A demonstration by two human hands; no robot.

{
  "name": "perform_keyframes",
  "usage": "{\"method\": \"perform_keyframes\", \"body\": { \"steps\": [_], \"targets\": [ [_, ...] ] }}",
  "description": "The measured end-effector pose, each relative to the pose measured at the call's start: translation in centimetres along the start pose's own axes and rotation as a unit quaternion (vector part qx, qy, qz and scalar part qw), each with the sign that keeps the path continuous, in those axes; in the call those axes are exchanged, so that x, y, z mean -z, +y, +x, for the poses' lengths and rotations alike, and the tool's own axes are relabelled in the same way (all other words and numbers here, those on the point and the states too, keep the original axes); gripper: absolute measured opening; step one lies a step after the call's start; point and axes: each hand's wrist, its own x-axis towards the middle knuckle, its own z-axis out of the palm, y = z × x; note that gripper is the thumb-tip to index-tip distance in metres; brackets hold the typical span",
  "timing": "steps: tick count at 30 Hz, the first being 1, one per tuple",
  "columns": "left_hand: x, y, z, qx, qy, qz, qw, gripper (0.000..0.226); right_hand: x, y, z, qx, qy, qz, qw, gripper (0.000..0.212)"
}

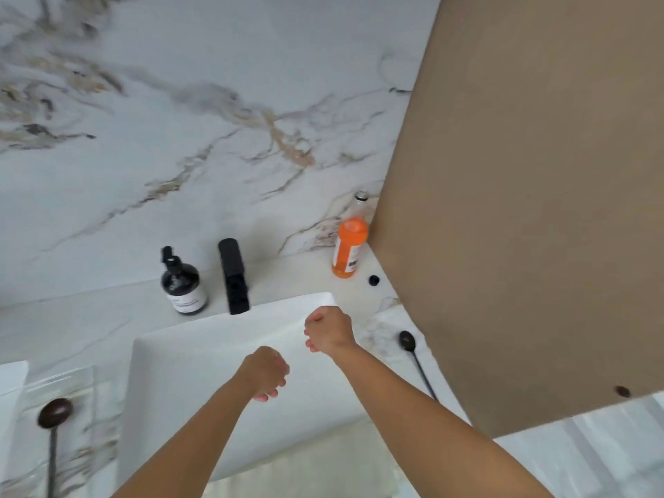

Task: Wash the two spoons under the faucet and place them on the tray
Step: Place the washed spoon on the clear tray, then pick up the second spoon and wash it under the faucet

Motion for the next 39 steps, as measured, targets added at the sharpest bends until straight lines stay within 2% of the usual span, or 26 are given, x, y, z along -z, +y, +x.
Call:
{"method": "perform_keyframes", "body": {
  "steps": [7, 10, 14, 18, 21, 25, 31, 34, 37, 39],
  "targets": [
    [-10.9, 8.0, 4.1, -0.018, -0.038, 0.029, 0.999, 0.012, 9.8, 9.6, 2.8, -0.049, 0.034, -0.044, 0.997, 0.026],
    [-14.7, 11.3, 5.4, -0.046, -0.07, 0.069, 0.994, 0.013, 13.7, 13.0, 3.2, -0.079, 0.035, -0.051, 0.995, 0.022],
    [-19.3, 15.3, 6.3, -0.086, -0.091, 0.105, 0.987, 0.021, 17.0, 17.5, 2.7, -0.101, 0.071, -0.1, 0.987, 0.029],
    [-22.1, 17.4, 6.9, -0.107, -0.072, 0.147, 0.981, 0.022, 16.2, 20.2, 1.6, -0.104, 0.07, -0.113, 0.986, 0.024],
    [-23.0, 17.9, 7.6, -0.089, -0.036, 0.144, 0.985, 0.025, 15.5, 21.5, 0.9, -0.094, 0.086, -0.179, 0.976, 0.018],
    [-23.1, 17.2, 8.5, -0.065, 0.015, 0.142, 0.988, 0.029, 15.0, 23.2, 0.0, -0.11, 0.046, -0.23, 0.966, 0.019],
    [-23.2, 16.1, 9.6, -0.031, 0.031, 0.03, 0.999, 0.023, 15.3, 24.3, 0.6, -0.111, -0.005, -0.224, 0.968, 0.009],
    [-23.4, 15.7, 10.0, 0.016, 0.022, -0.095, 0.995, 0.016, 15.1, 24.2, 0.6, -0.12, -0.011, -0.203, 0.972, 0.009],
    [-22.9, 15.2, 10.2, 0.035, 0.009, -0.177, 0.984, 0.038, 14.6, 23.7, 0.4, -0.119, -0.018, -0.176, 0.977, 0.017],
    [-21.8, 14.7, 9.8, 0.021, 0.005, -0.197, 0.98, 0.042, 14.1, 22.9, 0.4, -0.099, -0.032, -0.162, 0.981, 0.026]
  ]
}}
